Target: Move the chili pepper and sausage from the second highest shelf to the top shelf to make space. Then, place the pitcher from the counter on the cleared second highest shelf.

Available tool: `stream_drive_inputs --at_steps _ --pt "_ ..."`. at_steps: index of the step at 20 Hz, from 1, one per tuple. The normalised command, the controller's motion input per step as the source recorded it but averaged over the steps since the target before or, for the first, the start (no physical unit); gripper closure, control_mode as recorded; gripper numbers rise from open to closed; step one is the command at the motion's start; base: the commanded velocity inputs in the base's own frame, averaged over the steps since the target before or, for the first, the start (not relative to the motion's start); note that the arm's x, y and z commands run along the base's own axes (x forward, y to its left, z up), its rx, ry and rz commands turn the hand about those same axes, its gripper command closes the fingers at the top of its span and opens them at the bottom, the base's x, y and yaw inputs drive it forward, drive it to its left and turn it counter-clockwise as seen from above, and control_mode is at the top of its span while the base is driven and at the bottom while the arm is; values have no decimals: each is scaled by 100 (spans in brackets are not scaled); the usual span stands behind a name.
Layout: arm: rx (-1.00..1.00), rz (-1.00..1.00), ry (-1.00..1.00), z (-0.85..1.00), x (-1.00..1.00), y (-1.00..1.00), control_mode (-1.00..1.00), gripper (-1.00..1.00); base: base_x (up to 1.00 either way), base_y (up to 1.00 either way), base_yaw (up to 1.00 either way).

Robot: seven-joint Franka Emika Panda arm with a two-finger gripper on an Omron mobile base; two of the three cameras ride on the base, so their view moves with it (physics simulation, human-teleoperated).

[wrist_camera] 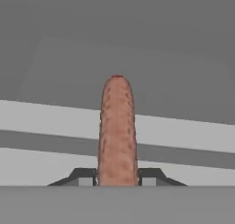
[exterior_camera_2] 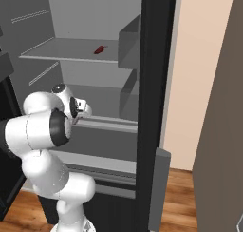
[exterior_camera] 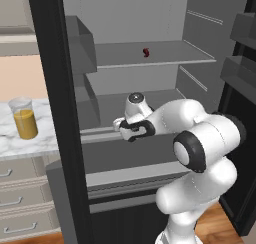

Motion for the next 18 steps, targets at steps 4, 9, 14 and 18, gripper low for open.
stream_drive_inputs --at_steps 4,9,14,18 --pt "0 0 0 46 -90 1 -100 100 0 0 0" --pt "0 0 -1 81 -65 0 -100 100 0 0 0" --pt "0 0 -9 100 -55 0 -100 100 0 0 0" --pt "0 0 -16 100 -42 0 -100 100 0 0 0"
